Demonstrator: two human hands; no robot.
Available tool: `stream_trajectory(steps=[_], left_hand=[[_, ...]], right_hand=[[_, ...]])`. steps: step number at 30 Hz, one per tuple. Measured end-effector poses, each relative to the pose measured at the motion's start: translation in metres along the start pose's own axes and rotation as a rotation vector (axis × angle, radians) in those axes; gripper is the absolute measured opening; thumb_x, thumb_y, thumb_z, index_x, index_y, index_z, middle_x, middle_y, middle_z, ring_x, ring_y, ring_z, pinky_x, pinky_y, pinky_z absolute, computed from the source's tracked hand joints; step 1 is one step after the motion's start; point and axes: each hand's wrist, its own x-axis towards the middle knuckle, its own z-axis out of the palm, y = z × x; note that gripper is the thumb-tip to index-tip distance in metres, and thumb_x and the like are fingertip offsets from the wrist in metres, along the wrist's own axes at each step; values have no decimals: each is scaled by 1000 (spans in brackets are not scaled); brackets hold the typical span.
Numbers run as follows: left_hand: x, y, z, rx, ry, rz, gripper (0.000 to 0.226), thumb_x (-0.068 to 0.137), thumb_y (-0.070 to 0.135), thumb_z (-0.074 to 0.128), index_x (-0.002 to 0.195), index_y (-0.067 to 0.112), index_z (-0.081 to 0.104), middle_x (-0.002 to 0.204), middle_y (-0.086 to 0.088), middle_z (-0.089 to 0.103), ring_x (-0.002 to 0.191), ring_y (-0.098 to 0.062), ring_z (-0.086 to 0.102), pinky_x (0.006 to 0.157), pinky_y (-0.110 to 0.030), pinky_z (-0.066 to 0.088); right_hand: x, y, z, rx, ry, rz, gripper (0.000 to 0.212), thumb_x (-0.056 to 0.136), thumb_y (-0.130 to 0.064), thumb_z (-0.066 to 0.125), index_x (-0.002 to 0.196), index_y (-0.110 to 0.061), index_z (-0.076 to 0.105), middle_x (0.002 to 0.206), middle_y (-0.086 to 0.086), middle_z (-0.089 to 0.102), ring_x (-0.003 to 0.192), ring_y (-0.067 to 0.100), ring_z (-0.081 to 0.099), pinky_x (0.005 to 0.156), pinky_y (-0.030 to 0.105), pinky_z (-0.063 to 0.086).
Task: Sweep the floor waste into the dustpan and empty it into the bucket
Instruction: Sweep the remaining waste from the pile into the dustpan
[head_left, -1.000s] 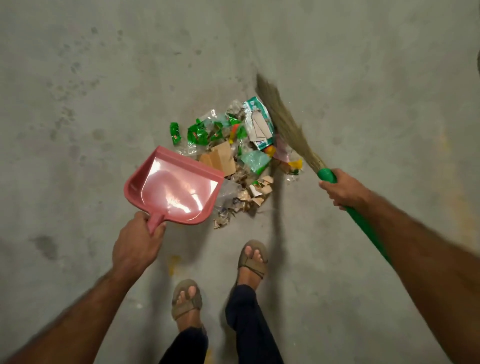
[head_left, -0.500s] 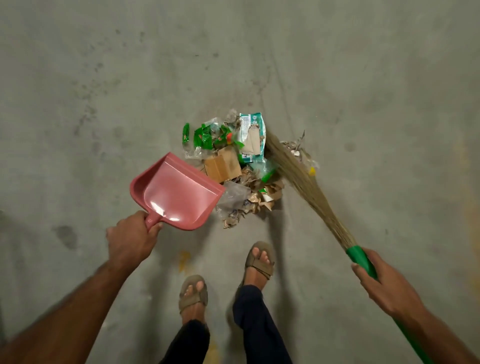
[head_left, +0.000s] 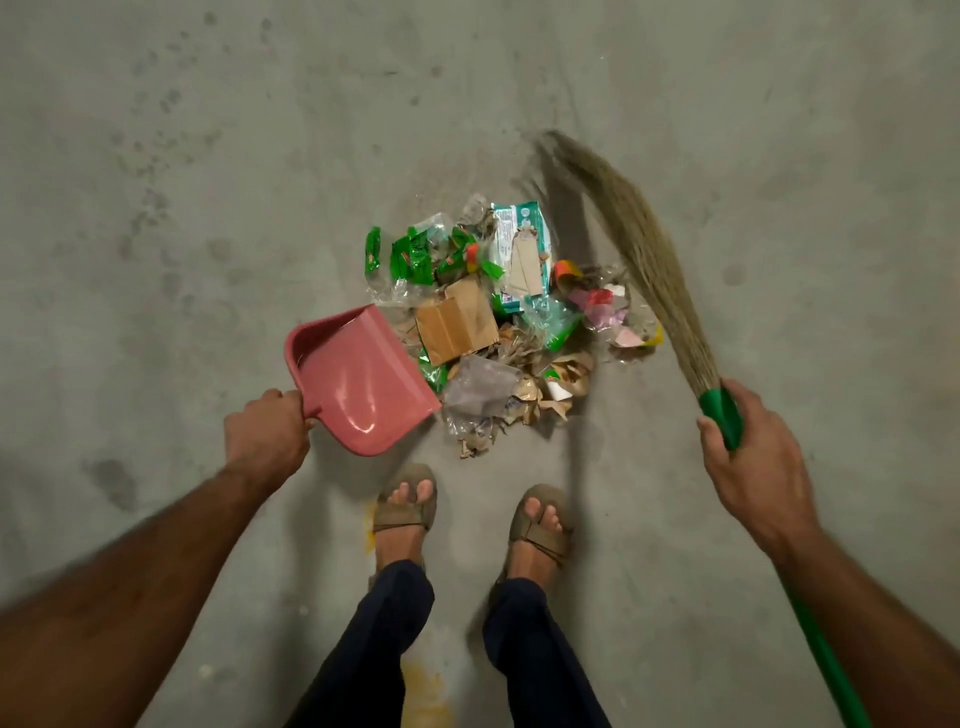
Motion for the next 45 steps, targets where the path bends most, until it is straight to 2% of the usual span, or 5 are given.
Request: stream_trajectory(steps=[6, 11, 21, 36, 45], left_hand=[[75, -10, 28, 4, -11, 26, 29, 95, 39, 61, 114, 17, 65, 110, -13, 64, 100, -38, 66, 79, -42, 51], [110, -16, 21, -7, -9, 149, 29, 94, 41, 62, 112, 20, 67, 105, -13, 65, 95, -38, 66, 76, -42, 54], [141, 45, -1, -29, 27, 345, 30, 93, 45, 63, 112, 22, 68, 109, -10, 67, 100, -38, 66, 78, -43, 55], [92, 89, 22, -261, 4, 275, 35, 97, 41, 55, 115, 10, 53, 115, -16, 60, 101, -40, 61, 80, -46, 48], [16, 92, -4, -422, 60, 282, 28, 97, 40, 57, 113, 17, 54, 108, -6, 61, 97, -31, 61, 76, -38, 41]], right_hand=[[94, -12, 36, -190, -135, -85, 57, 95, -32, 63, 148, -34, 44, 122, 16, 58, 113, 40, 56, 95, 48, 50], [104, 11, 28, -342, -292, -194, 55, 95, -35, 62, 145, -43, 42, 102, 1, 52, 91, 27, 55, 78, 43, 53], [59, 38, 25, -363, -349, -300, 59, 93, -35, 63, 146, -48, 41, 101, -10, 50, 89, 22, 62, 66, 36, 52], [-75, -17, 55, -228, -358, -189, 65, 96, -38, 59, 152, -45, 28, 110, -11, 50, 81, 7, 53, 64, 27, 56], [-156, -1, -5, -197, -336, -128, 66, 94, -38, 62, 153, -42, 32, 105, -15, 46, 73, 6, 51, 55, 19, 50]])
